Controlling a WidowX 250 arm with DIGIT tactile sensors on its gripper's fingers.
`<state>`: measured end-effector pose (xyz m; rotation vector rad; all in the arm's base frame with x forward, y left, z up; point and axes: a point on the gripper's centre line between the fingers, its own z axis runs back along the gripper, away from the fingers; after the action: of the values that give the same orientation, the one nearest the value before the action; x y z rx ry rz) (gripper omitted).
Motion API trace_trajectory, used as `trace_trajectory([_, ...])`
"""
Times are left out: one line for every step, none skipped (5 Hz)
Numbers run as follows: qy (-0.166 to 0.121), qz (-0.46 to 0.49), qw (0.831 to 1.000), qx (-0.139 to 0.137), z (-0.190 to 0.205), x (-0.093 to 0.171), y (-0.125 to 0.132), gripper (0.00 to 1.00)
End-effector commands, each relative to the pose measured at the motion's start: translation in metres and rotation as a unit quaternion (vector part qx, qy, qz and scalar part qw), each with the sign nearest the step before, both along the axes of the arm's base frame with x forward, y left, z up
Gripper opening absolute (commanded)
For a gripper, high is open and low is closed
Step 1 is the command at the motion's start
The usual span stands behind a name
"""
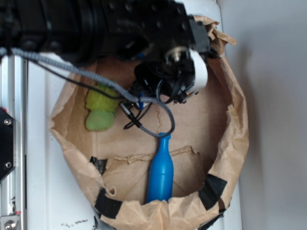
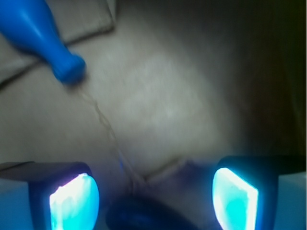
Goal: Grab the plastic pickle.
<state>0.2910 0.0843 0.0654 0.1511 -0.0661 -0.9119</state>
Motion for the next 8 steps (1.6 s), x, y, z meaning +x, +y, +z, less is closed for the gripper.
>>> trace_trajectory([-0.008, -0.018, 0.999, 0.027, 0.010, 0.009, 0.007, 1.00])
trace_trajectory([0.008, -0.021, 1.000, 0.003, 0.012, 0.008, 0.027, 1.00])
trace_trajectory([0.008, -0.022, 1.000, -0.007, 0.014, 0.007, 0.037, 1.00])
trace_trajectory([0.007, -0.022, 1.000, -0.007, 0.014, 0.010, 0.042, 1.00])
trace_trajectory([0.017, -0.028, 0.999, -0.005, 0.015, 0.008, 0.049, 1.00])
trace_trajectory([0.011, -0.037, 0.999, -0.008, 0.015, 0.004, 0.054, 1.00])
trace_trajectory([0.002, -0.045, 0.999, 0.005, 0.001, 0.005, 0.054, 1.00])
trace_trajectory([-0.010, -0.053, 0.998, 0.014, -0.010, 0.006, 0.055, 1.00])
